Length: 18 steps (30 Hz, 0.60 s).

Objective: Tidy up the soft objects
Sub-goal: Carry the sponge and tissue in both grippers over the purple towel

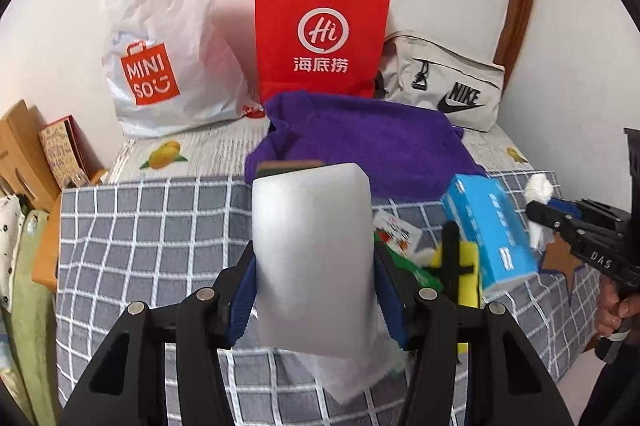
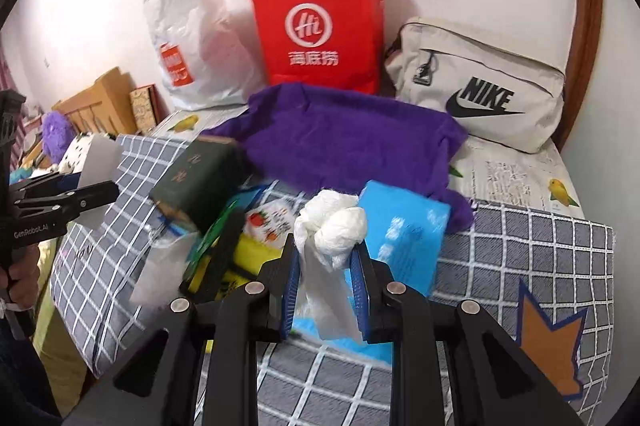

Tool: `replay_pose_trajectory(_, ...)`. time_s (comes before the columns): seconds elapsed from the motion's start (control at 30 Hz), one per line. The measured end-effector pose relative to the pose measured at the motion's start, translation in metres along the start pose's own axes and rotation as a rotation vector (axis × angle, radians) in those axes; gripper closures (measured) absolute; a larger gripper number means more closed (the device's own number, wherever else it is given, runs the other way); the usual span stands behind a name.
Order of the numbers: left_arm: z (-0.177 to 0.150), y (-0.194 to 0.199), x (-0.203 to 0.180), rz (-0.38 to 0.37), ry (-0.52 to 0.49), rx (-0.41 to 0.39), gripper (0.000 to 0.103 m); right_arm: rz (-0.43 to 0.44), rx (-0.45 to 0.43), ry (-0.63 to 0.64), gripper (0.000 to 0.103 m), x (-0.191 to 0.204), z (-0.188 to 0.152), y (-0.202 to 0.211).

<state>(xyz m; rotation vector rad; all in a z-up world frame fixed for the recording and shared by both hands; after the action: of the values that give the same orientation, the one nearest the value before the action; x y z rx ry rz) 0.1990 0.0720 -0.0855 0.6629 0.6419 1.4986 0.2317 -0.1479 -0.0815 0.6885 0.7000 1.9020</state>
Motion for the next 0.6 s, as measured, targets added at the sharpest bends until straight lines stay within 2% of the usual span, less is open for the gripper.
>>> replay_pose_trajectory(0.1, 0.015, -0.008, 0.002, -0.010, 0.003, 0.003, 0.051, -0.024, -0.008, -0.008, 0.079, -0.011, 0.015, -0.004)
replay_pose_trajectory(0.3, 0.041, -0.025, 0.005, 0.016, -0.016, 0.005, 0.051, -0.062, -0.020, -0.017, 0.079, -0.030, 0.042, -0.014)
replay_pose_trajectory(0.6, 0.081, -0.070, 0.015, 0.029, -0.001, 0.039, 0.051, -0.084, 0.000, -0.024, 0.079, -0.050, 0.080, -0.049)
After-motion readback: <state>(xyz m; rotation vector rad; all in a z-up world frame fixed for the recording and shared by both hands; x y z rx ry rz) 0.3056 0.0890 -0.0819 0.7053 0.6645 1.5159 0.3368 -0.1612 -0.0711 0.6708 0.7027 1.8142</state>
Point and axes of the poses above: each gripper's, at about its wrist camera, not at the fingertips, and y roughly against the way its jaws point, x to its left, z to its top, the point moved 5 cm from there along -y, roughly the way its jaws point, and after that the axes turned 6 degrees about z, right-handed, at the moved point
